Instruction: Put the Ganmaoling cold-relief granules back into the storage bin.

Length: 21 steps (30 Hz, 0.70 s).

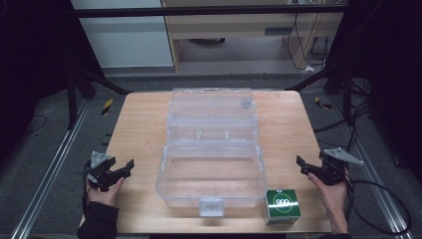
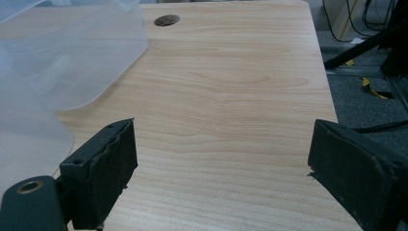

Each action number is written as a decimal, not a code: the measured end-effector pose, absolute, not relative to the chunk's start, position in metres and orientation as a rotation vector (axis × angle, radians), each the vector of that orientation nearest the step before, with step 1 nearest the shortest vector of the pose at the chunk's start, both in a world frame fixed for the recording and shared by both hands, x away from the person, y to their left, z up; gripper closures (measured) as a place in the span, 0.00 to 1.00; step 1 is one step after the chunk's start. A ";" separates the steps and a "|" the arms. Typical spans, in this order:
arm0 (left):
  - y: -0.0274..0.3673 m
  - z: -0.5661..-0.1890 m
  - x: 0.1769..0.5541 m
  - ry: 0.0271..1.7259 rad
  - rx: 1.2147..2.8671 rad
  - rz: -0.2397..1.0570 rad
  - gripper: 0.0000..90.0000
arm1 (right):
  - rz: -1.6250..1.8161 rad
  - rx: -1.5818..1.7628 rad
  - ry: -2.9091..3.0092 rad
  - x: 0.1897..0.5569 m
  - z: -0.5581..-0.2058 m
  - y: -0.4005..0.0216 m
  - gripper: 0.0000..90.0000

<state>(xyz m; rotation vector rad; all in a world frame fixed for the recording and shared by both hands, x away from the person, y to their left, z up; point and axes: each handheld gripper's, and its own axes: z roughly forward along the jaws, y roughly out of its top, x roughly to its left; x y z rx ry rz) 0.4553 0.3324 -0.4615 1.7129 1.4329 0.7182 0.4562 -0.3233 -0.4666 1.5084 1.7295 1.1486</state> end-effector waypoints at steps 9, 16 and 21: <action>0.331 -0.464 0.454 1.444 1.724 0.742 0.33 | 1.132 1.367 1.821 0.447 -0.446 -0.319 0.11; 0.331 -0.465 0.455 1.449 1.731 0.734 0.34 | 1.135 1.254 1.904 0.442 -0.414 -0.312 0.11; 0.330 -0.466 0.455 1.452 1.741 0.733 0.34 | 1.116 1.168 1.963 0.436 -0.392 -0.305 0.10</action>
